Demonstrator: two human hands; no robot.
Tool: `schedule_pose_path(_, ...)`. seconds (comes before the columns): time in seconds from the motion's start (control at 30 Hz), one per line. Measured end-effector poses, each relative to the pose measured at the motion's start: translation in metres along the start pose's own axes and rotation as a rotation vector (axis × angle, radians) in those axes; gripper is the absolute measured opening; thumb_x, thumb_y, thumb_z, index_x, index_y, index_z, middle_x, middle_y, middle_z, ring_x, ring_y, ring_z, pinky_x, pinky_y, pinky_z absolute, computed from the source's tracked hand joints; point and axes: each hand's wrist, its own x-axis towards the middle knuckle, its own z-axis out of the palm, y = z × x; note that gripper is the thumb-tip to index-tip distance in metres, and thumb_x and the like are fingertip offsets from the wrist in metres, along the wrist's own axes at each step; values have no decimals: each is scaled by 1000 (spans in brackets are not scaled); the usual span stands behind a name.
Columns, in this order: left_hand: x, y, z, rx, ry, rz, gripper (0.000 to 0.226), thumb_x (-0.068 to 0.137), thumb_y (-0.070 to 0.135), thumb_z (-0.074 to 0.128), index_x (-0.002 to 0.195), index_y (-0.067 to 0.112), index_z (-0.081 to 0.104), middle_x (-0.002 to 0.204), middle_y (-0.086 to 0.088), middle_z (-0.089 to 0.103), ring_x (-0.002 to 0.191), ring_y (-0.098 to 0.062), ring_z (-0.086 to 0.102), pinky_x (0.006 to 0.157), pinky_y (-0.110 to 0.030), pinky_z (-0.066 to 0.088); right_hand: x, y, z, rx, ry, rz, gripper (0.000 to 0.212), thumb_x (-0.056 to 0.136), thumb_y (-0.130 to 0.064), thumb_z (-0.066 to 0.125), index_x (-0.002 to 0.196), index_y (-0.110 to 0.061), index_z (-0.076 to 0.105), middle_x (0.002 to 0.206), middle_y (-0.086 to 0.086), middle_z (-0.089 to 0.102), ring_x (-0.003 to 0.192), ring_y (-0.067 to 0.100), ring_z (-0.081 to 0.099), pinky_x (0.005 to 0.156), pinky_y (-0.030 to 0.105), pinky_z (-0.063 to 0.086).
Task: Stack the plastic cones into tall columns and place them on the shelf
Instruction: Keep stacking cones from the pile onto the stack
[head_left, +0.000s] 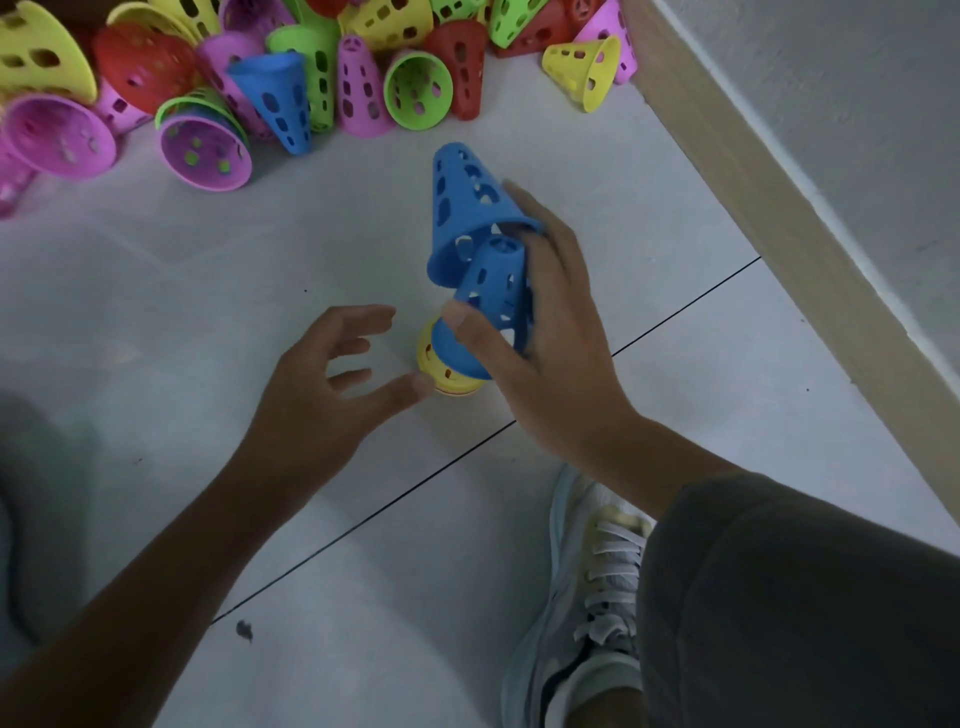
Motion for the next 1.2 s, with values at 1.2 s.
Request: schedule_pose_path(1.2, -5, 16, 34, 61, 23, 159, 50, 79, 15, 84, 122, 25, 60, 119, 10, 63, 115, -14, 60, 100, -38, 53, 15, 13, -35, 532, 357, 542, 6, 99, -18, 59, 104, -15, 56, 113, 9, 63, 98, 16, 63, 81, 21, 51)
